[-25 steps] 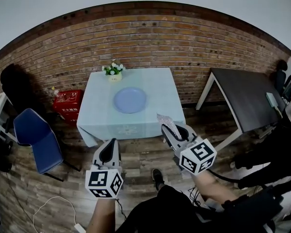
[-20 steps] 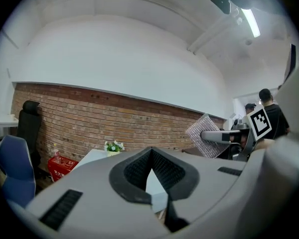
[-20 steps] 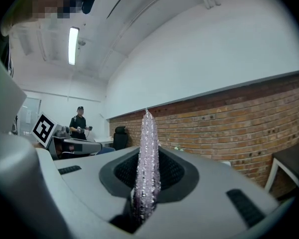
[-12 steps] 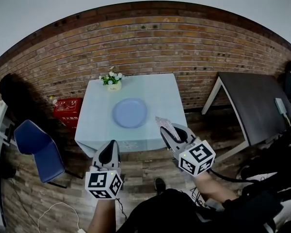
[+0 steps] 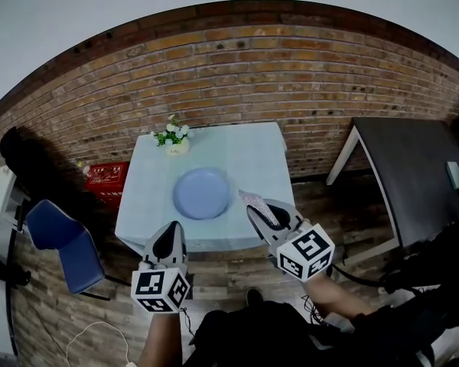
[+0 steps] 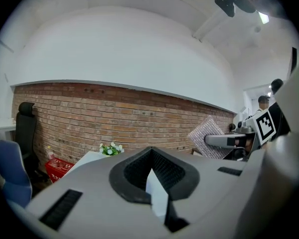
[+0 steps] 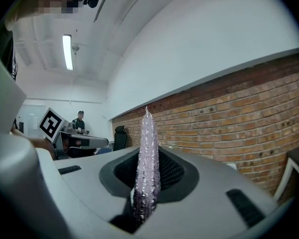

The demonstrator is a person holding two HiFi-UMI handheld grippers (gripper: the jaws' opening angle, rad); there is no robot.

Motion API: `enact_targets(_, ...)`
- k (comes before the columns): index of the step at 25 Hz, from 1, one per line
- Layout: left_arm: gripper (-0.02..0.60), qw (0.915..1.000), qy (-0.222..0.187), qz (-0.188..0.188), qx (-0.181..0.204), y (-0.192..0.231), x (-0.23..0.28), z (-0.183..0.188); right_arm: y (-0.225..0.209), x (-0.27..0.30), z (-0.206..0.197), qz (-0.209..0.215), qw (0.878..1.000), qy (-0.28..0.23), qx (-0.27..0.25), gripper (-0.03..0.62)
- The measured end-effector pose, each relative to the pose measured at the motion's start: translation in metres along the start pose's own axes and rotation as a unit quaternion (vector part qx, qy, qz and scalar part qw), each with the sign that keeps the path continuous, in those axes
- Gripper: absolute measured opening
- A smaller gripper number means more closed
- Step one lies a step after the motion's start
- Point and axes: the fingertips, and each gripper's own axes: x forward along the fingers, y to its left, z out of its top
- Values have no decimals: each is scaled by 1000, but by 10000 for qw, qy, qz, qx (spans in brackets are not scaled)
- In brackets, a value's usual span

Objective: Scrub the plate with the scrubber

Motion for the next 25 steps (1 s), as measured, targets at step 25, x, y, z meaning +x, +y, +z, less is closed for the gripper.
enact_targets(25, 10, 9980, 273, -559, -67, 108, 102, -13, -25, 128, -11, -203, 9990, 402, -21, 62)
